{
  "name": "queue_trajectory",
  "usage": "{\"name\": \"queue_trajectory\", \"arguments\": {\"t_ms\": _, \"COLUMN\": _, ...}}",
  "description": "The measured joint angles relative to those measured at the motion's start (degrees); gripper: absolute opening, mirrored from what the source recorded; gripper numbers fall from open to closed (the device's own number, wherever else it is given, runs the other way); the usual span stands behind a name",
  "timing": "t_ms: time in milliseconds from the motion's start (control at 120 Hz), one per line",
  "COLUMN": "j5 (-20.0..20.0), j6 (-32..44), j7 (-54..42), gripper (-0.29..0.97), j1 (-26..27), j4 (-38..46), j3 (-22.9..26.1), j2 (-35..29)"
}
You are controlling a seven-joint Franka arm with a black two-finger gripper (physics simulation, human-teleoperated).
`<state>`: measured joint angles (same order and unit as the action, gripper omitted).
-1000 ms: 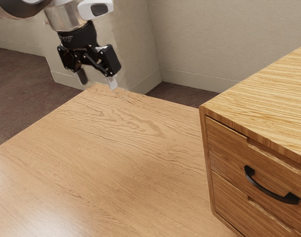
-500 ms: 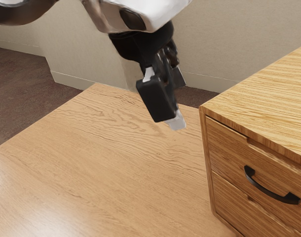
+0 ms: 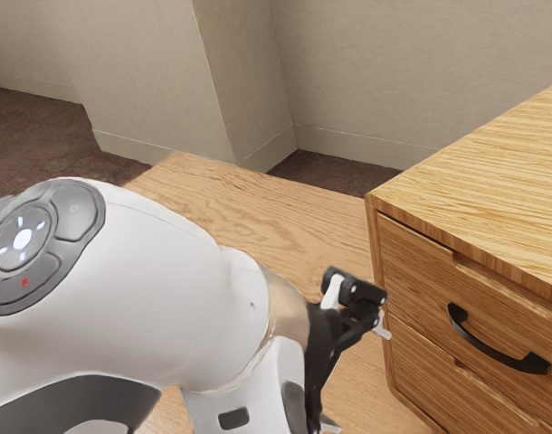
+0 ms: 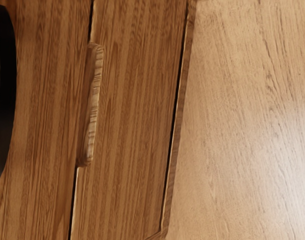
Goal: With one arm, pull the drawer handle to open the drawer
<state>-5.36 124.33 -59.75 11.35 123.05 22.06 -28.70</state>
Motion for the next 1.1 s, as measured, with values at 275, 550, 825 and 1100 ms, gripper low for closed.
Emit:
{"name": "queue_trajectory", "arguments": {"t_ms": 275, "j5": -0.5, "j6": 15.3, "j7": -9.4, "gripper": 0.68, "j1": 5.0, "j4": 2.4, "j3": 1.5, "j2": 1.8}}
{"name": "queue_trajectory", "arguments": {"t_ms": 550, "j5": -0.3, "j6": 22.0, "j7": -15.2, "gripper": 0.68, "j1": 4.4, "j4": -0.6, "j3": 2.1, "j2": 9.3}}
{"name": "queue_trajectory", "arguments": {"t_ms": 825, "j5": -0.3, "j6": 25.6, "j7": -18.9, "gripper": 0.68, "j1": 3.3, "j4": 0.6, "j3": 1.7, "j2": 10.6}}
{"name": "queue_trajectory", "arguments": {"t_ms": 1100, "j5": 1.2, "j6": 27.5, "j7": -21.2, "gripper": 0.68, "j1": 1.4, "j4": 2.4, "j3": 1.4, "j2": 10.3}}
